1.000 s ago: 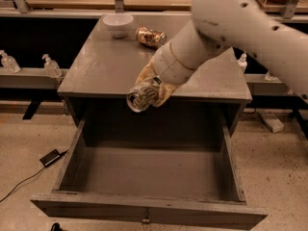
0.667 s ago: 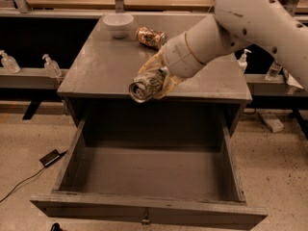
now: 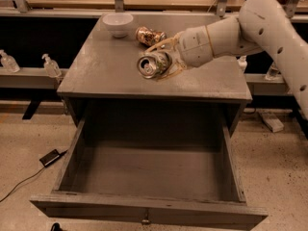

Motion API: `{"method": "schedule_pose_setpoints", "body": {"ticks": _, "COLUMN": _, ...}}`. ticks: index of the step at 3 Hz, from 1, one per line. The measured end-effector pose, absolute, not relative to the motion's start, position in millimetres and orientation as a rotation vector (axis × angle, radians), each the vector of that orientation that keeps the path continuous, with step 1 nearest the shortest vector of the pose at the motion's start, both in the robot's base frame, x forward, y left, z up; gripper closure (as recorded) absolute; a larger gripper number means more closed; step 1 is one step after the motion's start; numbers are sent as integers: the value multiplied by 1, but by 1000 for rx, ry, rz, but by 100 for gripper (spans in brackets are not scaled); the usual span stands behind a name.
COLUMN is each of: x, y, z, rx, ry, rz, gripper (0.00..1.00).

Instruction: Pick 7up can from top drawer and place on counter

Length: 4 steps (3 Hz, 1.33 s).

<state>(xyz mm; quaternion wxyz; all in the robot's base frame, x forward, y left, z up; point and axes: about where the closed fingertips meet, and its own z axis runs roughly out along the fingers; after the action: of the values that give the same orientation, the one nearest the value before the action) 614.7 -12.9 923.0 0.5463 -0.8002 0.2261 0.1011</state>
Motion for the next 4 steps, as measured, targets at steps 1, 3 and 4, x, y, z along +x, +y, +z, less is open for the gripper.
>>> {"method": "schedule_pose_setpoints", "body": {"ticks": 1, "x": 669, "y": -1, "z": 898, "rx": -1701, "ry": 629, "rz": 424, "gripper": 100}}
{"method": "schedule_pose_setpoints", "body": {"ticks": 3, "x": 666, "y": 6, "z": 902, "rx": -1610, "ry": 678, "rz": 478, "gripper": 100}}
{"method": "schedule_pose_setpoints", "body": {"ticks": 4, "x": 660, "y": 14, "z": 914, "rx": -1481, "ry": 781, "rz": 542, "gripper": 100}}
